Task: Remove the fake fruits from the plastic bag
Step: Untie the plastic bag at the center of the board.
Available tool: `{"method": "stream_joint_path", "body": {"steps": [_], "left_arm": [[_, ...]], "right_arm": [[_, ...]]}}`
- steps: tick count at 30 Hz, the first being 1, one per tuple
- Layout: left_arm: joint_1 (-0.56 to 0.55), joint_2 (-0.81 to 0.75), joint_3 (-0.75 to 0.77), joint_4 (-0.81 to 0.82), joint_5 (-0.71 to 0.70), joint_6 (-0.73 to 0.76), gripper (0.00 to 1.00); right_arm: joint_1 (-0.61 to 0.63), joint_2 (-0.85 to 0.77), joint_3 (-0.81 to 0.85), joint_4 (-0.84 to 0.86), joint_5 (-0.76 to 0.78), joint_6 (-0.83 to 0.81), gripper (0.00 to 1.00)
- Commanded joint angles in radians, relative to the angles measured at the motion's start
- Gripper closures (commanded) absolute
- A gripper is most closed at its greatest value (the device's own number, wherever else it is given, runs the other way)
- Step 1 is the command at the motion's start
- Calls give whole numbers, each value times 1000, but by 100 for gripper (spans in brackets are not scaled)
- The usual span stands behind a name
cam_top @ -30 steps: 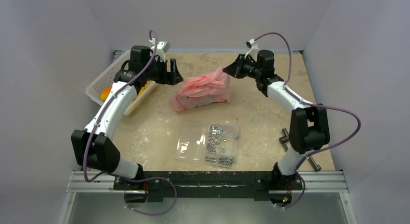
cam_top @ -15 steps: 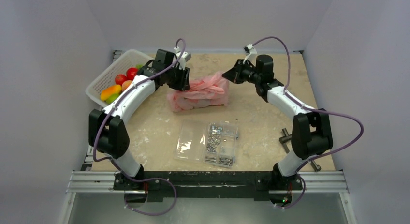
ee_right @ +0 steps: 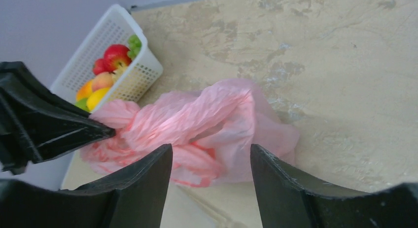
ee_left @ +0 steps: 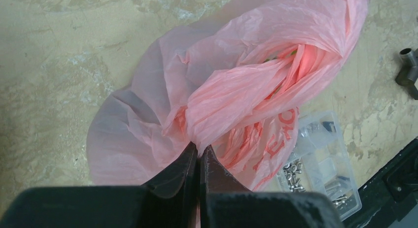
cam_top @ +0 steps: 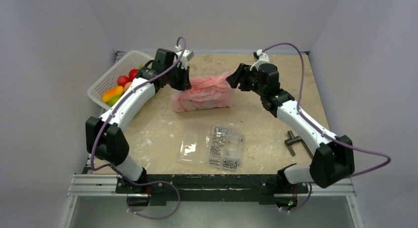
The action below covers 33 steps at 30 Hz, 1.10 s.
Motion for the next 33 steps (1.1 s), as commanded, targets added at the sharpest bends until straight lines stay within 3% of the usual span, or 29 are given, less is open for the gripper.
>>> {"method": "stream_joint_path", "body": {"steps": [1, 13, 29, 33], "left_arm": [[3, -42, 12, 40, 47, -23, 100], [6, -45, 10, 39, 75, -28, 100], [6, -51, 12, 48, 119, -36, 100], [6, -53, 11, 48, 115, -35, 100]], "right_arm": [[61, -127, -84, 84, 81, 168, 40], [208, 11, -83, 214, 99, 532, 42], [223, 158, -37, 332, 138, 686, 50], [224, 173, -17, 350, 150, 697, 64]]}}
